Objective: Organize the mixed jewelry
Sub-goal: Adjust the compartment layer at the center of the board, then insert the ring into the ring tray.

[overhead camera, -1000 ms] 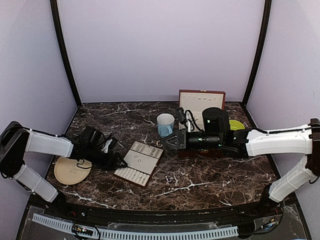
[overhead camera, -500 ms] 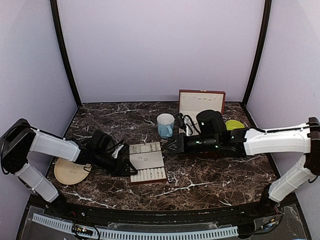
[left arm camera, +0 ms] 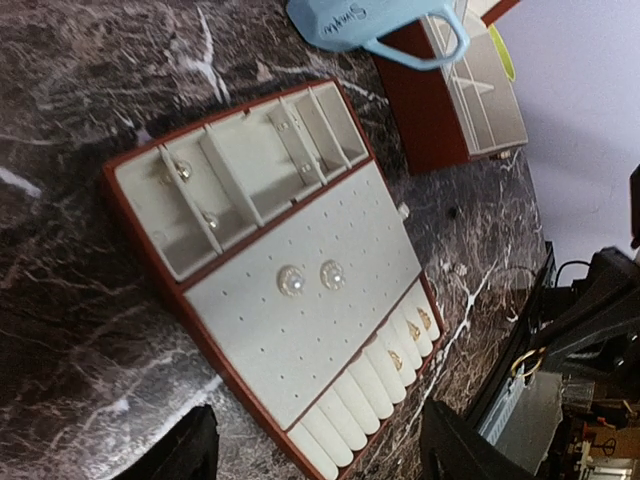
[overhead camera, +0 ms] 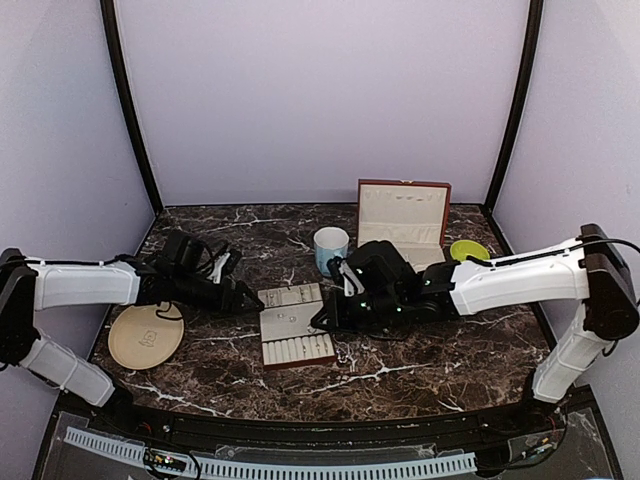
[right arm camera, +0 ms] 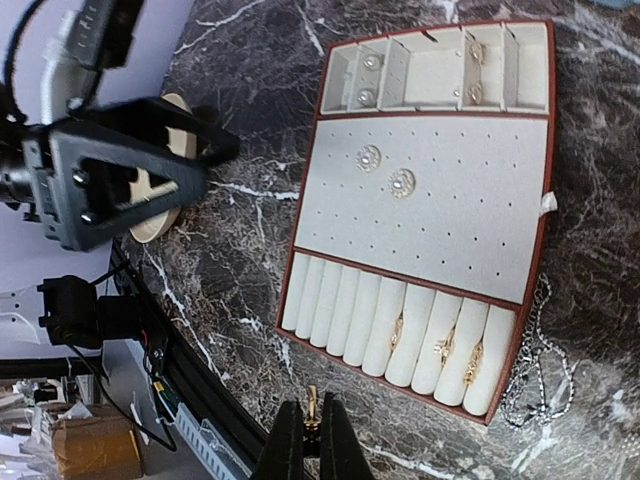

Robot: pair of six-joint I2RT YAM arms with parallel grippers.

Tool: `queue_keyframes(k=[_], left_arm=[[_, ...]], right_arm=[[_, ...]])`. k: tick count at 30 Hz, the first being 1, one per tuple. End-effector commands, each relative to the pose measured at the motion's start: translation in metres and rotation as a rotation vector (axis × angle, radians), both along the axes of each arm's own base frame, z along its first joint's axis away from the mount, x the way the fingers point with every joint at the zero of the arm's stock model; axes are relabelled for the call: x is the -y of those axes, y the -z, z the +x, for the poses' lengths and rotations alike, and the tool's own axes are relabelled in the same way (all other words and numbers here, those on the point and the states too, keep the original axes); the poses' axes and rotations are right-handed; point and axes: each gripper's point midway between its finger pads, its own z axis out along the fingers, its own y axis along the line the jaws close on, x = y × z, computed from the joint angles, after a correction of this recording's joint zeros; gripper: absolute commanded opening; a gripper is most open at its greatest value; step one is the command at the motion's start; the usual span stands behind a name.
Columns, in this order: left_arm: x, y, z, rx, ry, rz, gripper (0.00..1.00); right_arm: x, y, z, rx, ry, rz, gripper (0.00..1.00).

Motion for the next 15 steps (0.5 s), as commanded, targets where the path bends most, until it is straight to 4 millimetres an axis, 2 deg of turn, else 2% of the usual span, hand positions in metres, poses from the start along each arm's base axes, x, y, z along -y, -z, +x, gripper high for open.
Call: queue_keyframes(k=[1,4,10,15], left_arm=[[-0.017,-0.029,0.023,0.085,-0.013,0.0,0.72],[-0.017,-0.037,0.031,0.122,-0.003,-0.003,0.72],[-0.009,-0.018,0.022,0.056,0.058,-0.033,0.69],[-0.008,-0.012,0.017,0.049,0.07,-0.043,0.68]], right_arm=[[-0.01,0.007,0.0,-0.056,0.072,-0.018,0.0],[-0.012,0.014,-0.001,-0.074,0.101,-0.052,0.0],[-0.012,0.031,0.003,-0.104,0.155,-0.15,0.0],[-0.01,0.04,0.005,-0.115,0.183,-0.235,0.0]])
